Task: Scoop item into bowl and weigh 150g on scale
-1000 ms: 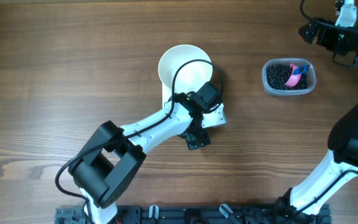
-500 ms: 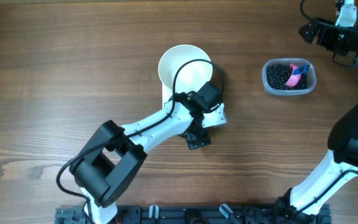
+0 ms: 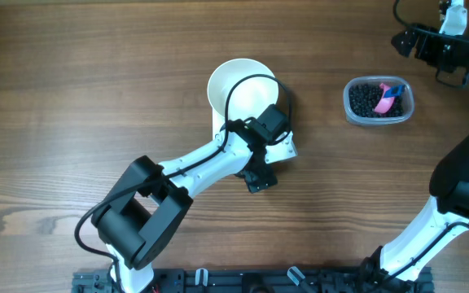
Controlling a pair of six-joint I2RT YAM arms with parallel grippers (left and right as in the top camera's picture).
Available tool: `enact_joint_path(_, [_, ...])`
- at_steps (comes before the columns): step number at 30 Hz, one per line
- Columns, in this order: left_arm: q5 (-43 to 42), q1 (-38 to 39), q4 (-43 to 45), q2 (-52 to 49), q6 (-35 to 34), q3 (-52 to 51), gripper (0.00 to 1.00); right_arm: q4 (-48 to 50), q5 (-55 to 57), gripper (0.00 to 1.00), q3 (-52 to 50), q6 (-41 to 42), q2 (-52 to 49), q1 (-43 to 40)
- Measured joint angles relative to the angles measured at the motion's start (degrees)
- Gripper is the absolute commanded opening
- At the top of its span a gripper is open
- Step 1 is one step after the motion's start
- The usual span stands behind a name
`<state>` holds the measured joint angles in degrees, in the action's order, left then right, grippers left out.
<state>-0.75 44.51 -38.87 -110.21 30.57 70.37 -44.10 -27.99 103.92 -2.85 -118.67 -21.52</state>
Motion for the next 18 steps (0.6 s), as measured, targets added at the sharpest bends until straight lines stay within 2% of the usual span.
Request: enact_joint_path(18, [1.36, 0.07, 0.5, -0.59, -1.6, 0.52, 1.0, 0.0, 0.02, 1.0, 0.0, 0.0, 0.0, 0.0])
